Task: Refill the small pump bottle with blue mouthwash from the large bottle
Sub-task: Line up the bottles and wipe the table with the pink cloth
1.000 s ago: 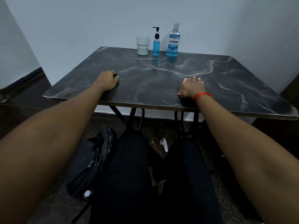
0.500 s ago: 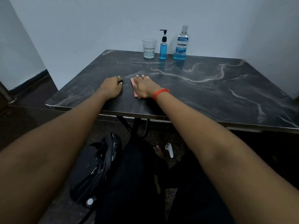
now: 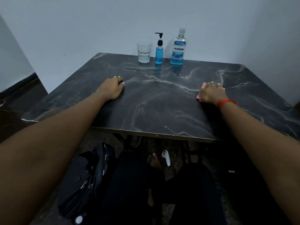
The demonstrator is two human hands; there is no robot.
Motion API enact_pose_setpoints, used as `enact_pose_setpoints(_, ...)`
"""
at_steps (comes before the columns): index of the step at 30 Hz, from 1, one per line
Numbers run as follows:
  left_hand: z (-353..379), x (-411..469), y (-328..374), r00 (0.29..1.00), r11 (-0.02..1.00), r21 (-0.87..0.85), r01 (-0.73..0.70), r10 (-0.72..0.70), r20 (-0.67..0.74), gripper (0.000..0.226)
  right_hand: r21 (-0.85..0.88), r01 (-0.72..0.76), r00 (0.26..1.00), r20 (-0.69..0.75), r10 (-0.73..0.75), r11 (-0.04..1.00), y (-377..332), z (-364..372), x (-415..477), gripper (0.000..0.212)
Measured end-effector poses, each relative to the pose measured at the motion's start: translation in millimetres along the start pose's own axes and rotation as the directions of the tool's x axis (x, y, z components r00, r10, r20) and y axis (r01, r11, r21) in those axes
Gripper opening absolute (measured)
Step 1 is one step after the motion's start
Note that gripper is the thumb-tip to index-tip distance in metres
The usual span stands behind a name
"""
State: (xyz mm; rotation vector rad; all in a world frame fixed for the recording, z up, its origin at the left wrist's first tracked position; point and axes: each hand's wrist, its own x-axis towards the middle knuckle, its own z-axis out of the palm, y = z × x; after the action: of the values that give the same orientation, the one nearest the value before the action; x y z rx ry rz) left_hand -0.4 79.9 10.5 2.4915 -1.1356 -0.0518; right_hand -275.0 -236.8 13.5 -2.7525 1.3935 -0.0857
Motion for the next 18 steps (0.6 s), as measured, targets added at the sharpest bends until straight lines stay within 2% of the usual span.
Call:
enact_pose_setpoints(3, 7.1, 1.8, -1.1, 1.000, 1.000, 0.006, -0.003, 0.003, -0.019, 0.049, -0.014, -0.074, 0.996, 0.045, 0.074, 0.997, -21.3, -3.1, 23.6, 0.093)
enact_pose_setpoints(6, 8.4, 3.0, -0.4, 1.000, 1.000, 0.016, 0.001, -0.001, -0.018, 0.049, -0.002, -0.046, 0.998, 0.050, 0.046, 0.999, -78.4, -4.9, 45.5, 0.092)
enact_pose_setpoints(10, 8.9, 3.0, 0.5, 0.999, 1.000, -0.008, -0.001, 0.000, -0.032, 0.047, -0.051, 0.161, 0.986, 0.057, -0.158, 0.986, -192.3, -3.4, 59.8, 0.079)
enact_pose_setpoints(13, 11.2, 1.6, 1.1, 0.999, 1.000, -0.017, -0.006, 0.005, -0.048, 0.043, -0.061, 0.301, 0.952, 0.086, -0.295, 0.952, -273.5, -3.3, 69.4, 0.081)
enact_pose_setpoints(18, 11.1, 2.8, 2.4, 0.998, 1.000, -0.012, 0.011, -0.012, -0.068, 0.043, 0.004, 0.535, 0.838, 0.126, -0.531, 0.845, -366.5, 5.8, 75.0, 0.078)
